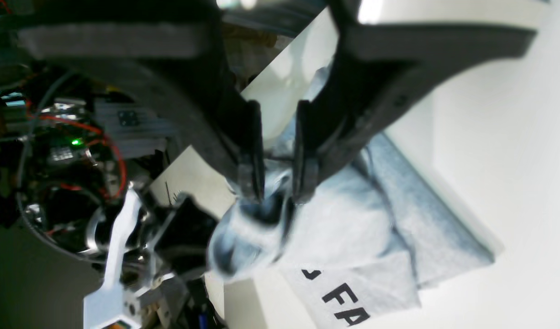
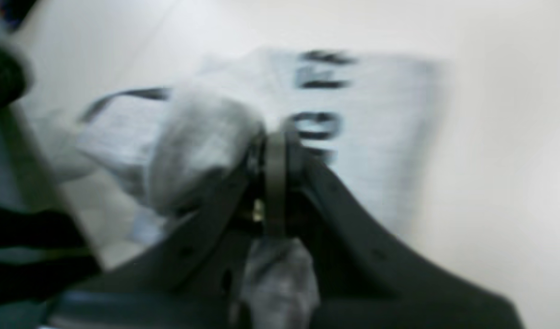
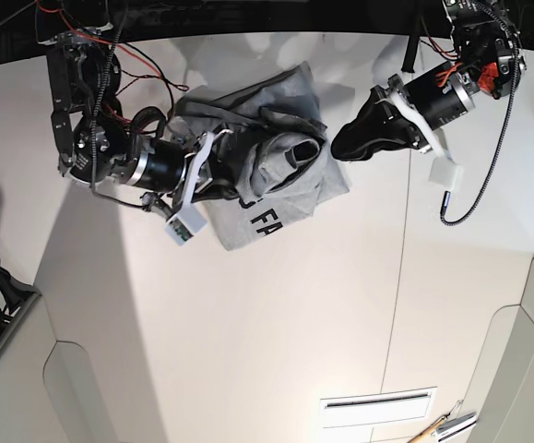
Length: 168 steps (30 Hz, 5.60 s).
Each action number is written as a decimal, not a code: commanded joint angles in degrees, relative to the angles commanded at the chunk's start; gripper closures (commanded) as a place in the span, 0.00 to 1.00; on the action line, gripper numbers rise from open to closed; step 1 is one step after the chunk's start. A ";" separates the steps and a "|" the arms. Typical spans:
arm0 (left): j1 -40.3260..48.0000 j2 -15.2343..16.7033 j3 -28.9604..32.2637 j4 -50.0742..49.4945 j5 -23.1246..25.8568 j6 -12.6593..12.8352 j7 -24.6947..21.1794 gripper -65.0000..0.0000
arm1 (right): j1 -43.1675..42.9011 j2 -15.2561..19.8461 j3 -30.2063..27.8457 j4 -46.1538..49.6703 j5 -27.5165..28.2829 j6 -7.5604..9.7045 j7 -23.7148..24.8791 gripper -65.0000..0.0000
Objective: Fold the T-shirt properly
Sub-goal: 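Hold the bundle with both grippers and rotate it on the table, then pull the bundle's edges with both grippers to square the folded shirt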
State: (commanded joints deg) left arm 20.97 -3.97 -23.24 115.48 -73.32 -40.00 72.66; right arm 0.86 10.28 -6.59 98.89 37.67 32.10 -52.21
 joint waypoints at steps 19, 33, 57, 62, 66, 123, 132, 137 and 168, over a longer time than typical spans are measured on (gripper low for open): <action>0.02 0.00 0.00 0.17 4.74 0.00 -2.12 0.82 | -9.38 -0.02 -2.23 8.20 4.87 2.58 1.33 1.00; 0.00 0.00 0.00 0.00 5.01 0.00 -2.16 0.82 | -3.41 0.00 5.01 -2.34 -1.64 1.60 6.29 1.00; 0.00 -0.02 -5.27 0.13 -0.24 0.00 -0.37 0.82 | 16.79 -16.37 -5.66 -13.22 -6.21 1.55 5.88 1.00; 0.02 -0.02 -5.99 0.66 -3.63 0.00 1.73 0.82 | 16.59 -11.80 0.02 -13.22 -7.30 1.55 5.75 1.00; 0.15 -0.02 -1.70 0.66 -8.09 0.00 6.10 0.82 | 16.57 -7.41 4.15 -13.33 -9.62 1.55 7.67 1.00; -15.41 -5.75 14.21 -19.12 33.35 0.00 -15.45 0.93 | 7.82 -4.72 3.39 -22.73 -1.27 2.60 9.11 1.00; -16.65 -5.79 3.06 -19.10 26.95 0.00 -12.96 0.93 | 8.79 -4.72 6.51 -20.15 -2.58 2.38 9.33 1.00; -13.88 -6.71 -0.98 -19.10 17.51 0.00 -7.54 0.93 | 8.98 -4.74 6.47 -20.31 -10.29 2.21 15.06 1.00; -21.07 -6.19 12.81 -29.46 38.45 0.00 -21.44 0.93 | -7.76 -4.74 6.47 -11.15 2.43 2.43 6.67 1.00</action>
State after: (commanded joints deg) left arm -0.10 -10.15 -10.44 86.02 -34.87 -40.00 51.22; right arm -6.90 5.54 -0.12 87.74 40.10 34.52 -45.54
